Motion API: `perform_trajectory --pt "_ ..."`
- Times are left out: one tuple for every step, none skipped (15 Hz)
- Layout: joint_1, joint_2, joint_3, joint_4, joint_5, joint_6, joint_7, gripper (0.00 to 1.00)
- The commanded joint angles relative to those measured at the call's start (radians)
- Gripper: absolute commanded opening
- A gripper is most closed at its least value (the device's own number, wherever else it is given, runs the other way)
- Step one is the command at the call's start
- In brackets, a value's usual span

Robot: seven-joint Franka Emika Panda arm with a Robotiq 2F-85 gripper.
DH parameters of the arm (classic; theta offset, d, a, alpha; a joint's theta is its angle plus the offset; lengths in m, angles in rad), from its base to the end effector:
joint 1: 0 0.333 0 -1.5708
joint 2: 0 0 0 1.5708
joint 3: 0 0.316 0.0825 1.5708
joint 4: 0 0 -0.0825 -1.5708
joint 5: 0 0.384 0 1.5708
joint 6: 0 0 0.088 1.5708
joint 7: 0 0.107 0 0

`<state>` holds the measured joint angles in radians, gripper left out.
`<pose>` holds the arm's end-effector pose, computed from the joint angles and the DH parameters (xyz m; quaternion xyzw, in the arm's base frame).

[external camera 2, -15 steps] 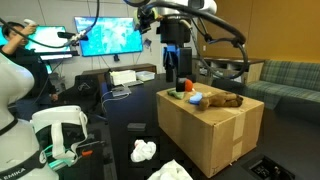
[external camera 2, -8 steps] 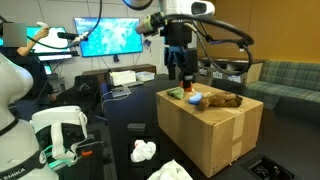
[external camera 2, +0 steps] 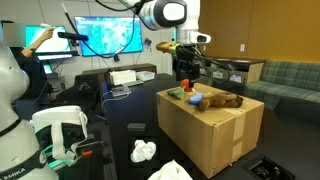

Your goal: Put the moose doll on the table, then the white towel on the box, then blue sponge on the table, the white plastic on the box, the turnip plushie on the table, finally, the duster on the box

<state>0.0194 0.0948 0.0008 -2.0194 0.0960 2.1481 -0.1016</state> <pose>0.5749 0.0156 0.4080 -0.9984 -0.0353 -0.0186 0.0400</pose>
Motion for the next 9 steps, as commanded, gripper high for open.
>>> perform_trajectory --pt "-0.009 0.119 0.016 0.142 0.043 -0.003 -0.016 1.00" --pt "-0.010 0.143 0.018 0.168 0.045 -0.002 -0.016 1.00" --pt "-0.010 0.166 0.020 0.187 0.040 0.007 -0.017 1.00" --pt "-0.011 0.184 0.021 0.203 0.035 0.017 -0.021 1.00" --pt "-0.011 0.205 0.023 0.223 0.033 0.025 -0.026 1.00" --pt "-0.014 0.227 0.027 0.244 0.041 0.023 -0.033 1.00" --pt "-0.014 0.248 0.032 0.256 0.043 0.038 -0.042 1.00" --pt "-0.017 0.267 0.038 0.272 0.048 0.045 -0.056 1.00" --pt "-0.021 0.285 0.043 0.289 0.052 0.052 -0.065 1.00"
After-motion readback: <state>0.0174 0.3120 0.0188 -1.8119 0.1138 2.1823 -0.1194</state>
